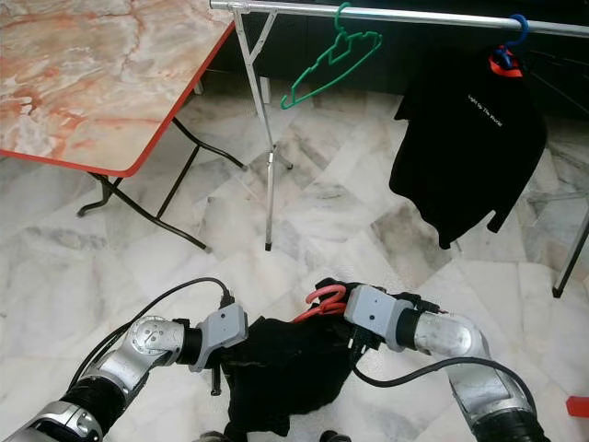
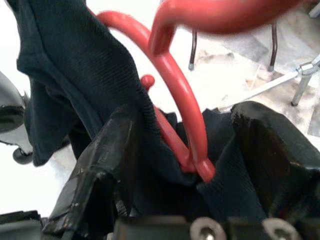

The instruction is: Hang hanger

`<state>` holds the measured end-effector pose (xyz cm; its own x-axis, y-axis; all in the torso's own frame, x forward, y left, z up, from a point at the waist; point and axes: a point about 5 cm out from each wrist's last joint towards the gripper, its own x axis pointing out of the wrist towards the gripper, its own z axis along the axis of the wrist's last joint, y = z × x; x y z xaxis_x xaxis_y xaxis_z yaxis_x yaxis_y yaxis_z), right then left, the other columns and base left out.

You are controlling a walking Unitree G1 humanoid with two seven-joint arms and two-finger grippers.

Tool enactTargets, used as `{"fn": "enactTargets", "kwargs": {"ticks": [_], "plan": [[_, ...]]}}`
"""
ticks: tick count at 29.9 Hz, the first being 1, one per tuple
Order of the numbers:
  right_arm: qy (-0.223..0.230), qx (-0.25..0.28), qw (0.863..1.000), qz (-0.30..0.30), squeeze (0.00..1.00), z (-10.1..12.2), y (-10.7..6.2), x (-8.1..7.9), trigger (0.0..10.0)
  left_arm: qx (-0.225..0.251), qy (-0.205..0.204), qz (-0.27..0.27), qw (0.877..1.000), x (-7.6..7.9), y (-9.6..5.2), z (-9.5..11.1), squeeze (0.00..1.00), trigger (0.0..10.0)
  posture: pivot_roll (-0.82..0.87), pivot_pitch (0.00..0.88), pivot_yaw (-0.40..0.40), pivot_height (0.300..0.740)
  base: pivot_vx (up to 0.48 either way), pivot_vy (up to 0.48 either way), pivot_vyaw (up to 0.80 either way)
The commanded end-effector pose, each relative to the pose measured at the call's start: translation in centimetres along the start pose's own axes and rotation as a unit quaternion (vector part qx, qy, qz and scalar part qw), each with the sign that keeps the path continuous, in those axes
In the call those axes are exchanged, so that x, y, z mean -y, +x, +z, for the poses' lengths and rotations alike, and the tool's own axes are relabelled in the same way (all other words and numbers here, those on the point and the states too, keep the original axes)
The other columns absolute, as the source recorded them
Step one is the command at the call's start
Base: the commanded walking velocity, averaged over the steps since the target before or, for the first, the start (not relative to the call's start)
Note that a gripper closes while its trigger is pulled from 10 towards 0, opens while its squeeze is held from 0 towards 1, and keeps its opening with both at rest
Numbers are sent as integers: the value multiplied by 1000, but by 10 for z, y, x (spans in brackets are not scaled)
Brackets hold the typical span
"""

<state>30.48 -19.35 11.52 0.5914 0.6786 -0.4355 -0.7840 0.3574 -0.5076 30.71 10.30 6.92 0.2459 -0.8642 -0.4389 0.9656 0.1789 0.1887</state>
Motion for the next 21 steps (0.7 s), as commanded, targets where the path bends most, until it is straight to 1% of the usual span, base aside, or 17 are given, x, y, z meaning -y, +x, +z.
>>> {"fn": "enactTargets", "kwargs": {"ticks": [1, 7, 10, 12, 15, 19, 21], "plan": [[-5, -12, 1000, 11, 0, -5, 1, -5, 10000, 8, -2, -6, 1000, 3, 1, 0, 0, 0, -65, 271, 27, 740, 0, 0, 0], [-21, -31, 999, 14, 0, -9, 10, -16, 10000, 9, -3, -5, 1000, 3, 0, 0, 0, 0, -62, 272, 29, 740, 0, 0, 0], [-23, -37, 999, 14, 0, -11, 12, -18, 10000, 9, -3, -5, 1000, 3, 0, 0, 0, 0, -63, 273, 28, 740, 0, 0, 0], [-16, -48, 999, 17, 0, -16, 13, -21, 10000, 9, -3, -4, 1000, 3, 0, 1, 0, 0, -60, 274, 28, 740, 0, 0, 0], [-19, -87, 996, 31, 0, -29, 16, -31, 10000, 11, -3, -5, 1000, 3, 1, 1, 0, 0, -61, 273, 27, 740, 0, 0, 0], [-17, -104, 994, 34, 0, -35, 17, -37, 10000, 12, -4, -5, 1000, 3, 1, 1, 0, 0, -61, 272, 27, 740, 0, 0, 0], [-18, -108, 994, 31, 0, -36, 18, -37, 10000, 12, -4, -4, 1000, 3, 2, 1, 0, 0, -59, 270, 27, 740, 0, 0, 0]]}}
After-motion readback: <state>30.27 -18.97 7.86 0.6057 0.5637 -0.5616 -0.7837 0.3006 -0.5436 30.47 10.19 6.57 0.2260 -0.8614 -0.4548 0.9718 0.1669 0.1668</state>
